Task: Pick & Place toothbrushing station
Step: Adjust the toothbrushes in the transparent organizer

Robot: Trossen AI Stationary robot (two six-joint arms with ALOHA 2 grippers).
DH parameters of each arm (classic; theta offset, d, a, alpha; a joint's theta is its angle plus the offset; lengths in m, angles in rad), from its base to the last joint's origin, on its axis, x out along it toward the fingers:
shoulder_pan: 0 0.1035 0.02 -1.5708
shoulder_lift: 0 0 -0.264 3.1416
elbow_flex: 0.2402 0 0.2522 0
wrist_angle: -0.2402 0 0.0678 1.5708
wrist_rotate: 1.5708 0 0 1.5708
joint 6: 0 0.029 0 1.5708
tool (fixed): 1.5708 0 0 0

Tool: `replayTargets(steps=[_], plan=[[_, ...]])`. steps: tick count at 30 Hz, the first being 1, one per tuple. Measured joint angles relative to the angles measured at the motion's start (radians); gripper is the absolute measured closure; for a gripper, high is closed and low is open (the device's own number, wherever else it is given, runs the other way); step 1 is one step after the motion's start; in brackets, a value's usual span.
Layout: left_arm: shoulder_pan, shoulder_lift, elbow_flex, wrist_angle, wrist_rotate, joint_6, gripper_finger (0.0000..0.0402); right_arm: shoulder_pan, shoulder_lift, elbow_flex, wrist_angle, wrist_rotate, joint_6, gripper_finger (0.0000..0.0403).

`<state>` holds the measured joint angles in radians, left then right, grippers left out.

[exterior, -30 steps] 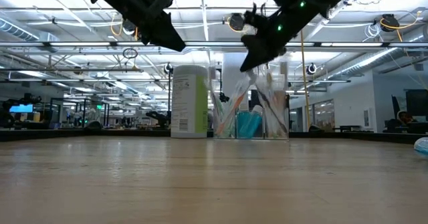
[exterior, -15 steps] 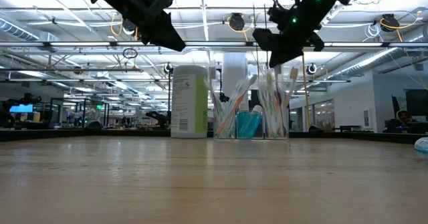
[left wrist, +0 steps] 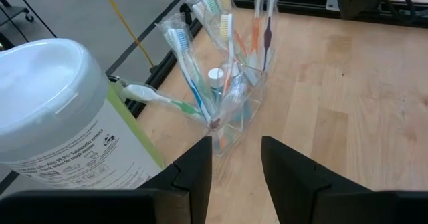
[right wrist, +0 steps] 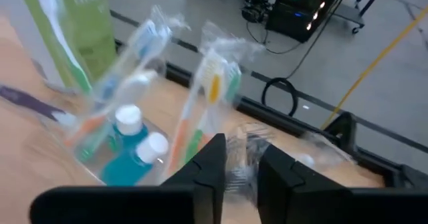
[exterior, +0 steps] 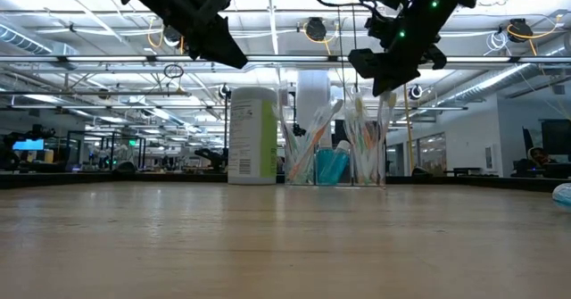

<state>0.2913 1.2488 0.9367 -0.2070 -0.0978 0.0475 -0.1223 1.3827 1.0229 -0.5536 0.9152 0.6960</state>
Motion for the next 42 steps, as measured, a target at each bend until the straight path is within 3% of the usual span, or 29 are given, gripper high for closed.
replayTargets(steps=[14,22,25,34,38,42], plan=[[0.0,0.0,0.0,0.0,0.001,-0.005,0.027,0.0,-0.016,-0.001,-0.08,-0.001,-0.059,0.0257],[0.0,0.0,0.0,0.002,0.001,-0.007,0.027,0.002,-0.117,-0.001,-0.091,-0.006,-0.097,0.0231],[-0.002,0.002,0.0,0.017,0.004,-0.007,0.027,0.002,-0.148,-0.001,-0.095,-0.059,-0.097,0.0226],[-0.082,0.119,-0.001,0.283,0.072,0.093,0.027,0.013,-0.141,-0.016,-0.078,-0.281,-0.032,0.0232],[-0.108,0.228,0.0,0.465,0.07,0.096,0.027,0.021,-0.141,-0.049,0.027,-0.276,-0.108,0.0233],[-0.125,0.364,0.006,0.673,0.079,0.102,0.027,0.02,-0.17,-0.048,0.137,-0.171,-0.208,0.0233]])
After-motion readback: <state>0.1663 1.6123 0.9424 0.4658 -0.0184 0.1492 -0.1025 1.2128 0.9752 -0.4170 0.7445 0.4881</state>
